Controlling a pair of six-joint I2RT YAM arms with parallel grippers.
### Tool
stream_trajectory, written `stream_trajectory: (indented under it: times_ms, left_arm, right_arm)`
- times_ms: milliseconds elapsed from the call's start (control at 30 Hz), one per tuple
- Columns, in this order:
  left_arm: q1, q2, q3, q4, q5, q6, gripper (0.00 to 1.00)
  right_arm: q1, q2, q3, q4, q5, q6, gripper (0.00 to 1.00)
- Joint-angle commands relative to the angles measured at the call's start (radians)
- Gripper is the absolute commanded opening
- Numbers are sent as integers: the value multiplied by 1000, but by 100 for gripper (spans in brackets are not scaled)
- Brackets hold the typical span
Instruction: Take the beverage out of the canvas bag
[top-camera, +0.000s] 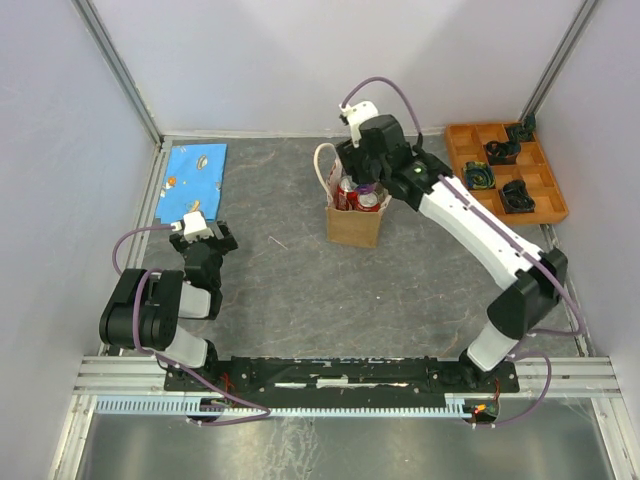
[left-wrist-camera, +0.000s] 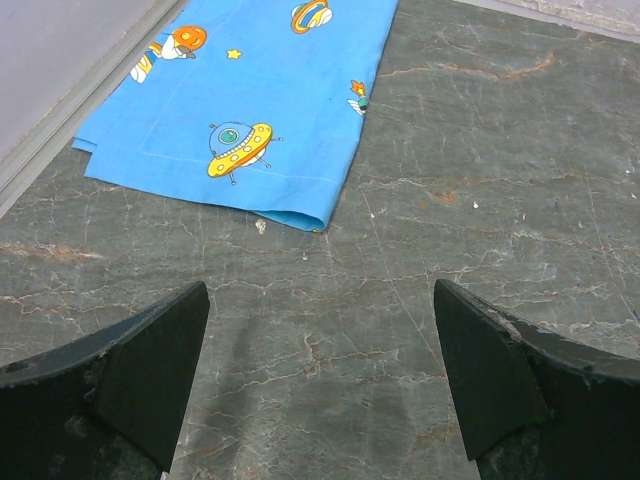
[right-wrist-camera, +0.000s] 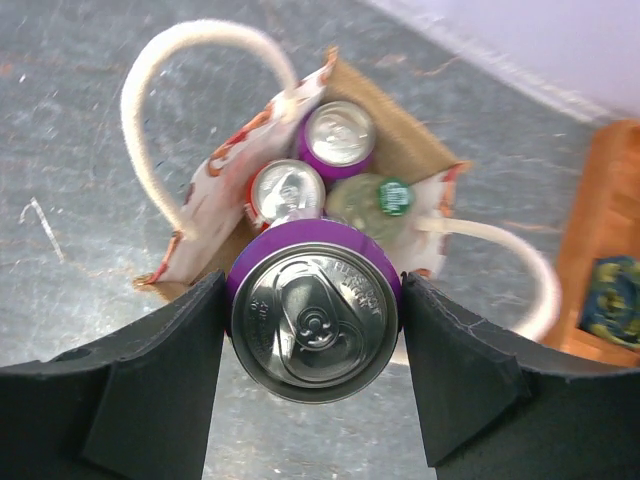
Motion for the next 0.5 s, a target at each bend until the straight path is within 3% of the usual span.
stream_trajectory:
  times_ms: [0, 267, 467]
  left_arm:
    - [-4, 5, 18, 38, -28, 44, 99]
    - [-4, 4, 18, 37, -27, 45, 99]
    - [-4, 5, 18, 38, -28, 44, 99]
  right_arm:
    - [-2, -162, 62, 145, 201, -79, 0]
    - [-5, -390, -107, 276, 569, -180, 0]
    - [-31, -516, -301, 197, 700, -45, 0]
